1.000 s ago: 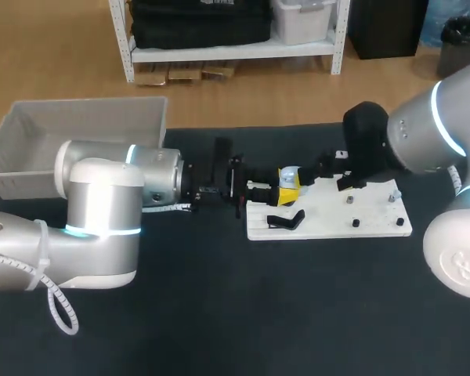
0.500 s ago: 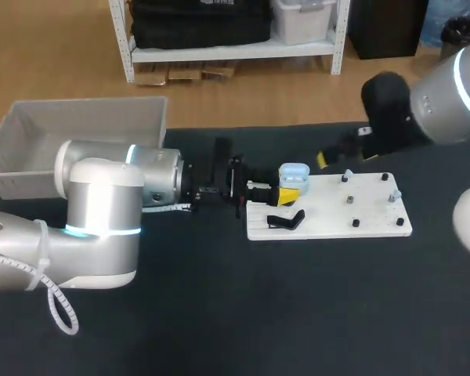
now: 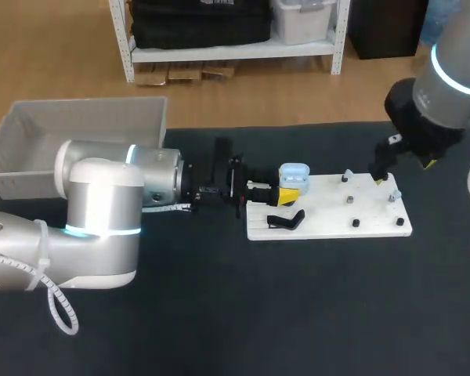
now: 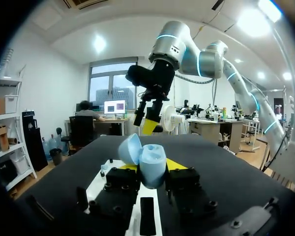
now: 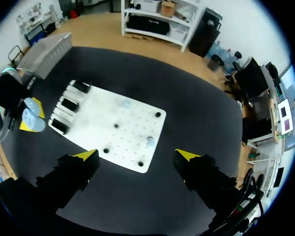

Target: Pick up each earbud case from the left stands, insert the matching earbuds, close the lid, and place the case in the box.

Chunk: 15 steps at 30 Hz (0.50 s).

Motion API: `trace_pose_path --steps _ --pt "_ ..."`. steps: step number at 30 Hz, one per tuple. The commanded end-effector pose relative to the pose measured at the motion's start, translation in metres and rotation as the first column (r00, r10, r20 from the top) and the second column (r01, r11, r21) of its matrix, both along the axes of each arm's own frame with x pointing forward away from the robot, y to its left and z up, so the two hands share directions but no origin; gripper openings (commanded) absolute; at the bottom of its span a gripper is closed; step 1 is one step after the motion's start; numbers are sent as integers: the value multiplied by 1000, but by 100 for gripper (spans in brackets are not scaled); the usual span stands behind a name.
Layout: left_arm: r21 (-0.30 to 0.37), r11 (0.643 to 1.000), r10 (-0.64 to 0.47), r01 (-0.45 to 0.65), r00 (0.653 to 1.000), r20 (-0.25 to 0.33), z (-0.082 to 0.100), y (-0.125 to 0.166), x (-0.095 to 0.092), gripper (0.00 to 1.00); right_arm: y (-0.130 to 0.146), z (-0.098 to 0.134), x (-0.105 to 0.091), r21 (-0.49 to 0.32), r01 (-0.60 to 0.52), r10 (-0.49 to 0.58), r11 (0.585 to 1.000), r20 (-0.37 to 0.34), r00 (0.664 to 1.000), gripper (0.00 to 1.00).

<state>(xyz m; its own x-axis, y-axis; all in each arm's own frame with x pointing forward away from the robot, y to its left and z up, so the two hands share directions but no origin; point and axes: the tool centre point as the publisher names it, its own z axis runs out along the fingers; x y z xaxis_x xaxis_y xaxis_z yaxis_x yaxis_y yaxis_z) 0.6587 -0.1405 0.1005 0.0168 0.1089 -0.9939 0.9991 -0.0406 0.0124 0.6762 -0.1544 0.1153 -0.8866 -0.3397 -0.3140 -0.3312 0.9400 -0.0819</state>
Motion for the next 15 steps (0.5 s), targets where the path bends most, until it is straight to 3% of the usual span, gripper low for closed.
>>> trace_pose_path --steps 1,7,10,12,15 --pt "-1 1000 -2 2 1000 -1 -1 0 1 0 1 -15 9 -56 20 -20 998 -10 1000 100" --pt "-1 1000 -2 2 1000 -1 -1 0 1 0 -4 -31 10 -56 14 -17 998 -48 999 81" --pt "-1 1000 -2 2 1000 -1 -1 0 1 0 -7 -40 10 -67 6 -11 998 -65 998 78" --pt "-1 1000 -2 2 1000 -1 -1 0 1 0 -9 -46 10 -76 -1 -5 997 -70 998 69" --pt "-1 1000 -2 2 1000 -1 -1 0 1 0 -12 -53 12 -87 -11 4 996 -78 997 64"
